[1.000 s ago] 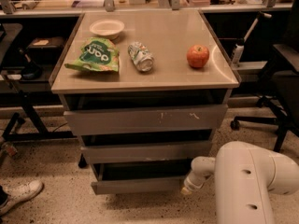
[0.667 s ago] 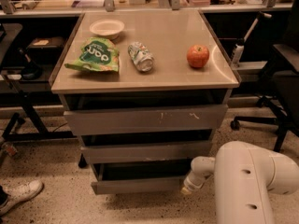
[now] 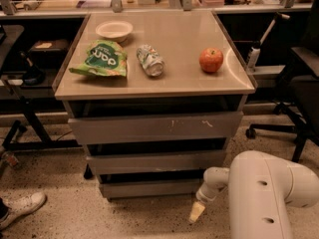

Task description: Close bottom drawer

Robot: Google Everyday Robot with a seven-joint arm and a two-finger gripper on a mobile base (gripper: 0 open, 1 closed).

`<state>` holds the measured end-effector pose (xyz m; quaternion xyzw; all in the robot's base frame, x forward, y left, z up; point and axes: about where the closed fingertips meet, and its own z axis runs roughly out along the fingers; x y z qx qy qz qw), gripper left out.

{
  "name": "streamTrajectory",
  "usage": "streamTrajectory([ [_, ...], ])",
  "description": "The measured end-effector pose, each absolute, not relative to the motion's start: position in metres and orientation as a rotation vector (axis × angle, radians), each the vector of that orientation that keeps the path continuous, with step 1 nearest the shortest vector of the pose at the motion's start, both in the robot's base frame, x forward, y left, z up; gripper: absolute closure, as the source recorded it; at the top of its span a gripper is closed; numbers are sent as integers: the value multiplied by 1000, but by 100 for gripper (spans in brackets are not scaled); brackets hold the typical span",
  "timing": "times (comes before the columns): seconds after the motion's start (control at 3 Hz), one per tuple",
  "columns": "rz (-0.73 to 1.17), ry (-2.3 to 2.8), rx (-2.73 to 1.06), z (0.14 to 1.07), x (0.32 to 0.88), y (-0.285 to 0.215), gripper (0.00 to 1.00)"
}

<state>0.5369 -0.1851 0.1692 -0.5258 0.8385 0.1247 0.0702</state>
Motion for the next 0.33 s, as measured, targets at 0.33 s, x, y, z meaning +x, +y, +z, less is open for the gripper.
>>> streamTrajectory([
  [0.33, 375, 2523, -1582, 169, 537, -185, 0],
])
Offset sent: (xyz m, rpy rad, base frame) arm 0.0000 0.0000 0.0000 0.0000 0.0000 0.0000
